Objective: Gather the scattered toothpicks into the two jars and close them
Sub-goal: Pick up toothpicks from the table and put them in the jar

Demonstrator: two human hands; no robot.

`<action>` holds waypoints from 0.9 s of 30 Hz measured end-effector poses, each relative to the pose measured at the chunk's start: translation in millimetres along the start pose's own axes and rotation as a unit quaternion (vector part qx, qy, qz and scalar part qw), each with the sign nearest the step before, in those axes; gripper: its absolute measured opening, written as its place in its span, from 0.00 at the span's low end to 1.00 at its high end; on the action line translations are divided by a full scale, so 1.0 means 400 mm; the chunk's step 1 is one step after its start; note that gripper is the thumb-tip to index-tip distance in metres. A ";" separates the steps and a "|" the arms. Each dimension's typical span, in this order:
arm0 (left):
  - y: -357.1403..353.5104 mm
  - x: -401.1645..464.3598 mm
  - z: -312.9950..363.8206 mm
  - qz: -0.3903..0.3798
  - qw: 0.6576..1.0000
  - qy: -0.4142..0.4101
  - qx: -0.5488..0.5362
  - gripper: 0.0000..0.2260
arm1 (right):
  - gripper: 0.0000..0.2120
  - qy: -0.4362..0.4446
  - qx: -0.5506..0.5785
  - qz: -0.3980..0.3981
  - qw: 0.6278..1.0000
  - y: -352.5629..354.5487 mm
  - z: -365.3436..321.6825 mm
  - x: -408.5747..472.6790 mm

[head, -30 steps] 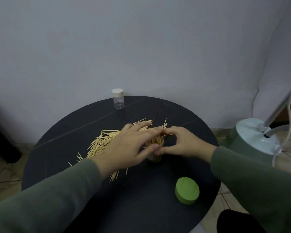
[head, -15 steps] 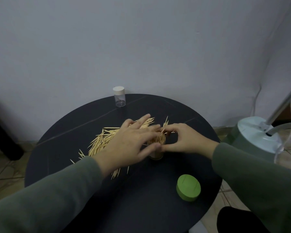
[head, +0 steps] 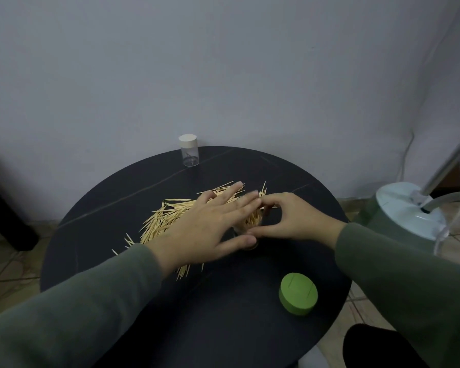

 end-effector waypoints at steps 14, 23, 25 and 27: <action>0.040 -0.015 -0.027 0.124 0.991 -0.055 -0.012 0.21 | 0.35 -0.016 -0.013 -0.020 1.000 0.001 0.004 0.000; 0.050 -0.008 -0.016 0.174 0.984 -0.043 -0.008 0.17 | 0.31 -0.018 -0.017 -0.023 0.999 0.006 -0.001 0.000; 0.040 -0.007 -0.011 0.146 0.987 -0.059 0.002 0.19 | 0.33 -0.014 -0.013 -0.020 1.000 0.004 0.000 0.001; 0.022 -0.008 -0.008 0.102 0.992 -0.068 0.018 0.21 | 0.32 -0.010 -0.011 -0.016 1.000 0.003 0.001 -0.001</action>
Point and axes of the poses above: each hand's wrist, its own x-axis towards the middle knuckle, its own y-axis out of the back of the hand, z = x × y, the point moved 4 cm from there along x, towards the middle knuckle, and after that the axes turned 9 degrees about -x, right-handed, at the moved point
